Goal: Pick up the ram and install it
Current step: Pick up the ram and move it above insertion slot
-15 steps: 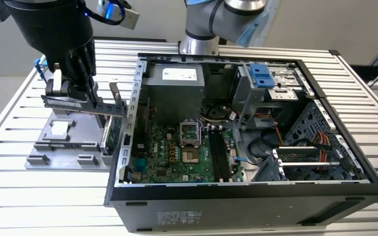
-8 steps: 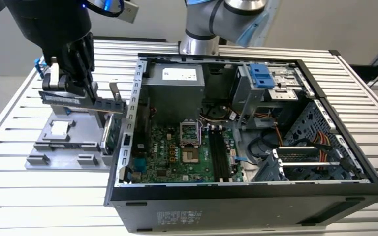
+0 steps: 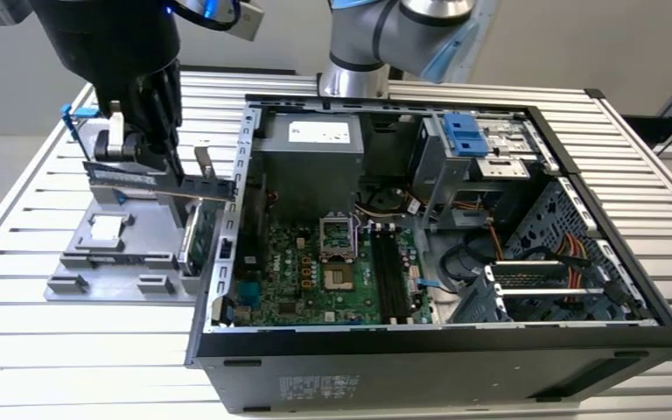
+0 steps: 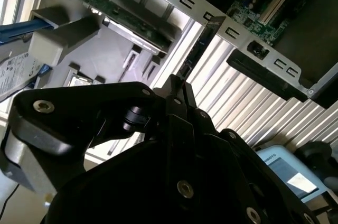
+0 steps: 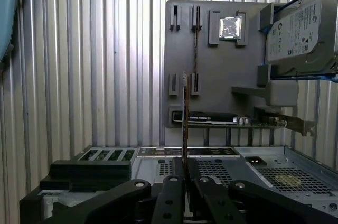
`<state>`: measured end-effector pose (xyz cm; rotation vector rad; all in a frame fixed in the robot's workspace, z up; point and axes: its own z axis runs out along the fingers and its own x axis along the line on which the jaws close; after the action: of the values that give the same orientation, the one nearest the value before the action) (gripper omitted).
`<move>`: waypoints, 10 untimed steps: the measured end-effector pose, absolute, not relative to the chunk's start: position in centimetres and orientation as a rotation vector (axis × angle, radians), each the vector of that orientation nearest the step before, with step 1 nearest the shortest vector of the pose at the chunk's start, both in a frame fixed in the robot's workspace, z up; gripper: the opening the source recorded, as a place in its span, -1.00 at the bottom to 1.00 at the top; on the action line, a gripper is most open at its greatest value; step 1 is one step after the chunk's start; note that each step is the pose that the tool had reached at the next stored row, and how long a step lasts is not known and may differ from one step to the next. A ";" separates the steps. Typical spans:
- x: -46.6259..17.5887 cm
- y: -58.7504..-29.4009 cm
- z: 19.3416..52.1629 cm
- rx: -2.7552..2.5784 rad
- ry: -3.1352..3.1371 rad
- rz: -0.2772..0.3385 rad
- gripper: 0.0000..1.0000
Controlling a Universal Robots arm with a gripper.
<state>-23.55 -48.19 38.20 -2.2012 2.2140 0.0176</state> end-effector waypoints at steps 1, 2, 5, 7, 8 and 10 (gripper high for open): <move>-23.4 -48.2 38.2 -2.201 2.214 0.018 -1.00; -23.2 -48.2 38.2 -2.201 2.214 0.018 -1.00; -23.0 -48.2 38.2 -2.200 2.209 0.011 -1.00; -22.9 -48.2 38.2 -2.192 2.194 -0.015 -1.00; -22.9 -48.2 38.2 -2.186 2.184 -0.032 -1.00; -22.8 -48.2 38.2 -2.177 2.172 -0.054 -1.00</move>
<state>-22.78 -48.19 38.16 -2.1775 2.1715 -0.0539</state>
